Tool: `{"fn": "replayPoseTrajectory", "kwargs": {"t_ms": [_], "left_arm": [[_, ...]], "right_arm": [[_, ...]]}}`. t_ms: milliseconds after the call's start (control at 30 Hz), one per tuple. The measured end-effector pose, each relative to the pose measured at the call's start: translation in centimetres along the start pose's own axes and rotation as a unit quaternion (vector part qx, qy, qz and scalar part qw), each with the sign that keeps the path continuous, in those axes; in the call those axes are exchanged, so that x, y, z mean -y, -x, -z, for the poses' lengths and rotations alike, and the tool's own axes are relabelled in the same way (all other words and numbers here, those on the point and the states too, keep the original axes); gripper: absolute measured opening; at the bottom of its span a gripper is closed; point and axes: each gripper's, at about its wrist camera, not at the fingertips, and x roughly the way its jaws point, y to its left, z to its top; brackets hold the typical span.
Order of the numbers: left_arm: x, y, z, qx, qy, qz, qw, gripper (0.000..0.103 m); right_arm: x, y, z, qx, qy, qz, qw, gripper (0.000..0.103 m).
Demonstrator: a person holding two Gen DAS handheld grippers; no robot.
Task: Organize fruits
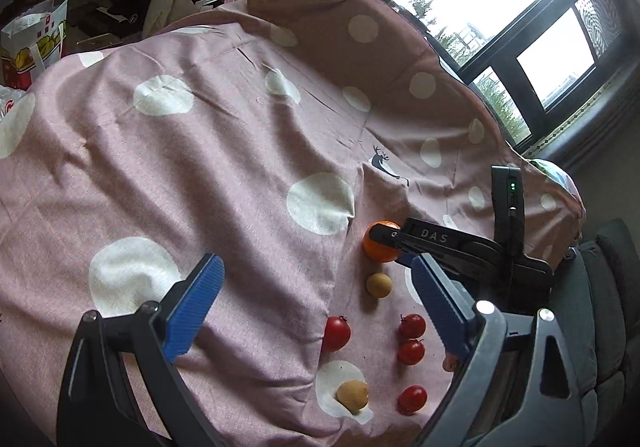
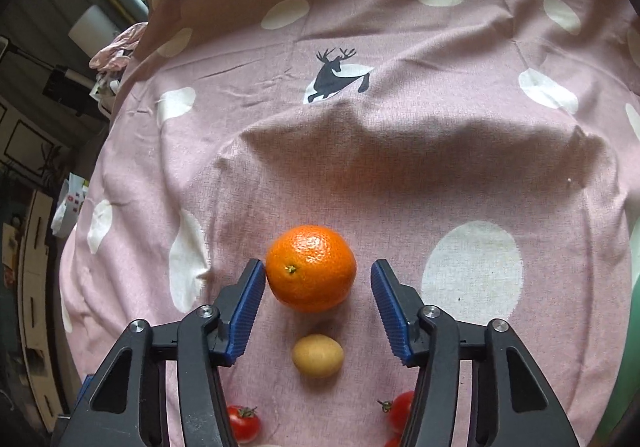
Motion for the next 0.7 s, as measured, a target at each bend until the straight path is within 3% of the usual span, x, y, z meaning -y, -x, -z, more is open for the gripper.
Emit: {"fn": "replayPoseTrajectory", "kwargs": {"t_ms": [167,333,533,700], "left_arm": [[1.0,-0.4,0.4,-0.003,-0.027,-0.008,0.9996,0.094],[2.1,-1.0,1.1,-0.006,-0.053,-0.014,0.9985,0.094],[3.5,-1.5,2.2,-0.007,-0.083,-0.017,0.9964,0.094],[4.5,-2.0,3.2,-0.012,-0.1,-0.007,0.9949,0.094]], "right_arm": [[0.9,0.9,0.2,0.009,-0.006,-0.006,1.0,0.049],[3.3,4.2,1.6,0.024,-0.026,-0.049,0.998,0.049],[6.7,9.3,6.0,0.057,-0.027,-0.065,0.996,0.049],[9.2,10.1,9.4,0.053,-0.044,-0.045,0.997,0.049]]}}
